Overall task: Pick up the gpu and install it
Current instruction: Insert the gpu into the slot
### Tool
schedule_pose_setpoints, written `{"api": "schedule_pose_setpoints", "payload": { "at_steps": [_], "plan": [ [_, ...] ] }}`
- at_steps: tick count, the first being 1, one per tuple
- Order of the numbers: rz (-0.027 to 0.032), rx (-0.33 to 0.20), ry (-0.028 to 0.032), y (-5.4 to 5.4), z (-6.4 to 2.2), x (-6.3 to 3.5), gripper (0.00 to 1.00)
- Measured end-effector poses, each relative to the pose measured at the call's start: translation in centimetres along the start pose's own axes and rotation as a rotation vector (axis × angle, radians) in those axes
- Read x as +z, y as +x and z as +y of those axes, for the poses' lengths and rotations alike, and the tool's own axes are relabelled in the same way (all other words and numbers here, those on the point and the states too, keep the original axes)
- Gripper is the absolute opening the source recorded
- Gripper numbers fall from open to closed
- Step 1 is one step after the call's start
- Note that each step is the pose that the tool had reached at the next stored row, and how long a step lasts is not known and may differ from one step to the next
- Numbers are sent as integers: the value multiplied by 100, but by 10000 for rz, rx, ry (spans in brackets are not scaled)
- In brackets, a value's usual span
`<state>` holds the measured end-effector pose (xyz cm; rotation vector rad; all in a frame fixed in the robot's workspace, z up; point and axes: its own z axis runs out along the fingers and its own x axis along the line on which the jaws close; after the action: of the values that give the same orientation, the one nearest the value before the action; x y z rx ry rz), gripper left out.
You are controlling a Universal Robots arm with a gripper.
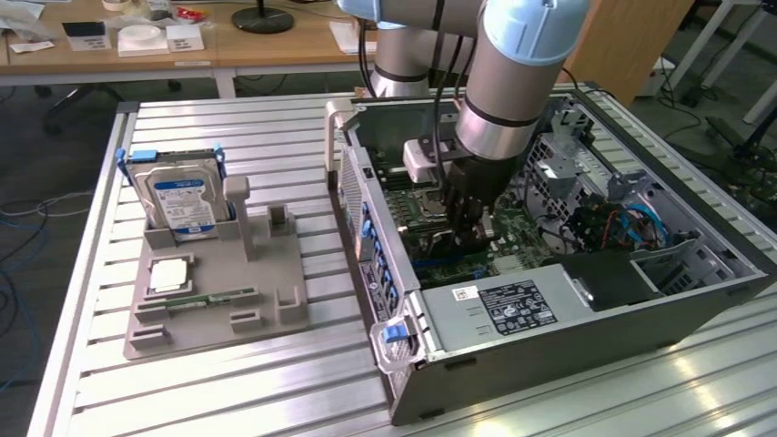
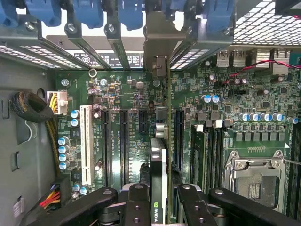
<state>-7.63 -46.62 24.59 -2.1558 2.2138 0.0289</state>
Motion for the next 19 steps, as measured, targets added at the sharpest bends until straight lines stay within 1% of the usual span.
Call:
{"api": "schedule_pose_setpoints", "payload": {
  "at_steps": [19],
  "plan": [
    [1, 0, 1, 3, 12, 41, 27]
  ]
}}
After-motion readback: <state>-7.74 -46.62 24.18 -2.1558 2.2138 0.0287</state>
